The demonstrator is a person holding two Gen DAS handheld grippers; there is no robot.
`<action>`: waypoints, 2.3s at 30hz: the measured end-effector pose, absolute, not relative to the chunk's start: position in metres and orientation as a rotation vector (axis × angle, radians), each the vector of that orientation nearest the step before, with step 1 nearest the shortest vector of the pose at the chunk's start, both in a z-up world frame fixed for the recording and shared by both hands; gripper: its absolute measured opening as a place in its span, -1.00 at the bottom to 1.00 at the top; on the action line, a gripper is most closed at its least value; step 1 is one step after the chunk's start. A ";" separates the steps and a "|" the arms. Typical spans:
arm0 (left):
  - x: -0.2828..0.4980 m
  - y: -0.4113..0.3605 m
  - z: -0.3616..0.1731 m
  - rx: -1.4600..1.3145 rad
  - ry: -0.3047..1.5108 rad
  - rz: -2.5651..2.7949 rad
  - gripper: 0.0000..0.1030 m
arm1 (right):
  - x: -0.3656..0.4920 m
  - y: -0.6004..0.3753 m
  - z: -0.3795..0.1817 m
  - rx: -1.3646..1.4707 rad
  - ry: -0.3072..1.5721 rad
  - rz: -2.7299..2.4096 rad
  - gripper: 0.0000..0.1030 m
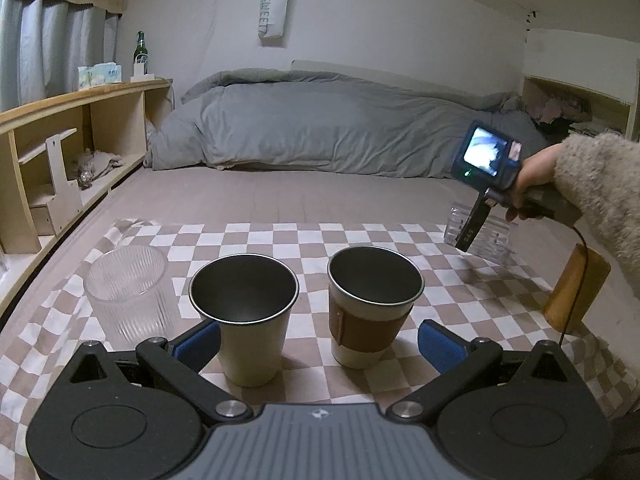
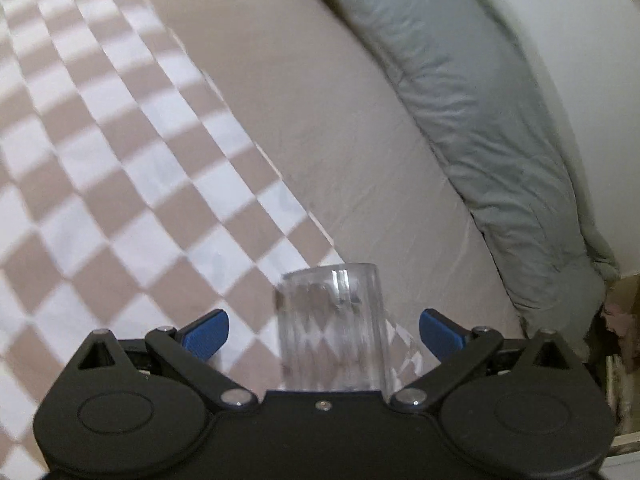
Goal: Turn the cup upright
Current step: 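Move the right tool to the clear cup lying on its side, then close the right gripper on the clear cup's base, then lift the clear cup with the right gripper and rotate it upright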
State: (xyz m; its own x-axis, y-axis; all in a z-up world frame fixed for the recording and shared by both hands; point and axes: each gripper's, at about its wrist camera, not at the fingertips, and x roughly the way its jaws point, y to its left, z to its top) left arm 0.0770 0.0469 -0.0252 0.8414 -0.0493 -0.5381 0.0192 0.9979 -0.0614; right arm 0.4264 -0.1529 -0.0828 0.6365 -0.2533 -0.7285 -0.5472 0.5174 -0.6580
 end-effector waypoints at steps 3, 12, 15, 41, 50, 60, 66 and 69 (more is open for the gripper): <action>0.078 0.049 -0.026 -0.061 0.580 -0.030 1.00 | 0.445 -0.154 -0.100 -1.063 0.945 0.169 0.92; 0.077 0.055 -0.023 -0.077 0.584 -0.010 1.00 | 0.435 -0.145 -0.131 -1.194 0.885 0.153 0.48; 0.075 0.051 -0.022 -0.073 0.576 -0.019 1.00 | 0.400 -0.136 -0.130 -1.282 0.797 0.274 0.48; 0.073 0.011 -0.019 -0.080 0.501 -0.135 1.00 | 0.173 -0.133 -0.063 -1.168 0.414 0.702 0.79; 0.075 -0.010 -0.020 -0.068 0.474 -0.216 0.98 | 0.159 -0.186 -0.011 -0.369 0.700 0.473 0.79; 0.063 -0.002 -0.016 -0.081 0.450 -0.203 0.98 | 0.213 -0.249 -0.078 0.748 1.012 0.079 0.79; 0.061 0.004 -0.014 -0.089 0.452 -0.198 0.98 | 0.231 -0.237 -0.109 1.071 0.984 -0.029 0.87; 0.062 0.007 -0.014 -0.099 0.453 -0.191 0.98 | 0.245 -0.224 -0.115 1.093 0.992 -0.057 0.88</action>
State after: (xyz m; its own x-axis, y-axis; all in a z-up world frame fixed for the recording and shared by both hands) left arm 0.0622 0.0074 -0.0138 0.8815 -0.2050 -0.4254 0.1609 0.9773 -0.1375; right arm 0.2450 -0.2244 -0.1151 0.5899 0.4121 -0.6944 0.4887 0.5023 0.7133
